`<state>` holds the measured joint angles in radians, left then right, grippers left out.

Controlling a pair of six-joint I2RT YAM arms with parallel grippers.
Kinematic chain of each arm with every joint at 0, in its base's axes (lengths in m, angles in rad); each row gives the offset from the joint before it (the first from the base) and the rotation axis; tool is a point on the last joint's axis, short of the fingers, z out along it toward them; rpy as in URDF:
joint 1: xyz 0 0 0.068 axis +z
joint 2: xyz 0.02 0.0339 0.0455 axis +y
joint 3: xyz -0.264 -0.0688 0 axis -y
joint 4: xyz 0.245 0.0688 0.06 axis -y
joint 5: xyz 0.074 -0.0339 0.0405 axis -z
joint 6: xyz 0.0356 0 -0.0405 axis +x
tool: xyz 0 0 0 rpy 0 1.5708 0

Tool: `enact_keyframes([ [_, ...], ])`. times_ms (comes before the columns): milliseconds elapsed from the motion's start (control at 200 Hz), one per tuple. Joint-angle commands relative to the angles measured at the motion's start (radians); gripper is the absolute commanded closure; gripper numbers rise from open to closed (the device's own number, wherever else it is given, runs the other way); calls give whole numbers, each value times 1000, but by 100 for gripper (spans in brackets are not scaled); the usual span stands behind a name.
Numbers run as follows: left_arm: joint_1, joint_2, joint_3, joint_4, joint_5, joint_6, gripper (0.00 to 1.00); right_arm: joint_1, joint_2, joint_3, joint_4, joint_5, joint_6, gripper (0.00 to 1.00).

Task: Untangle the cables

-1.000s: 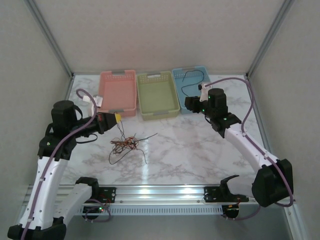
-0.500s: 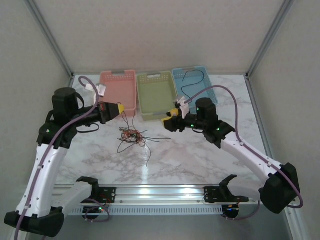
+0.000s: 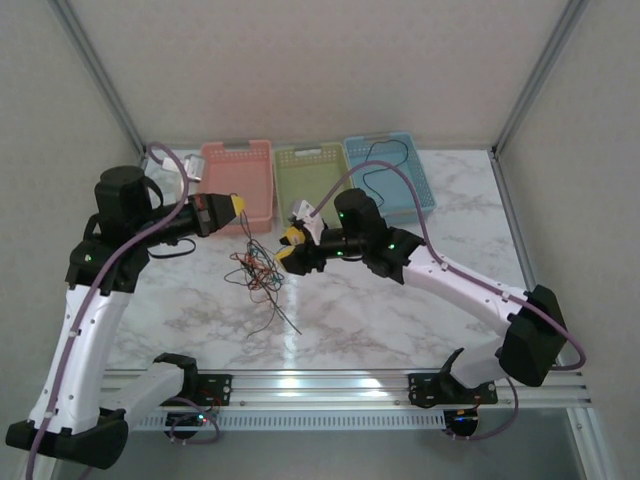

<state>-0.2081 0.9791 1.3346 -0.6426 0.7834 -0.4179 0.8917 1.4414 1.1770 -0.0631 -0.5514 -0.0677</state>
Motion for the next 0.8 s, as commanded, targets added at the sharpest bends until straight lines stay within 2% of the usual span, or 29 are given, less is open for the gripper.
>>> enact_keyframes([
  [0, -10, -6, 34, 15, -73, -91, 100, 51, 56, 70, 5, 29, -4, 50],
  [240, -17, -25, 50, 33, -182, -179, 100, 113, 107, 65, 92, 58, 45, 55],
  [496, -29, -22, 67, 57, -190, -218, 100, 131, 149, 89, 100, 107, 64, 57],
  [646, -30, -13, 100, 17, -190, -180, 100, 130, 119, 89, 50, 174, -12, 58],
  [796, -30, -7, 103, 10, -185, -176, 100, 125, 116, 105, -86, 171, -115, 55],
])
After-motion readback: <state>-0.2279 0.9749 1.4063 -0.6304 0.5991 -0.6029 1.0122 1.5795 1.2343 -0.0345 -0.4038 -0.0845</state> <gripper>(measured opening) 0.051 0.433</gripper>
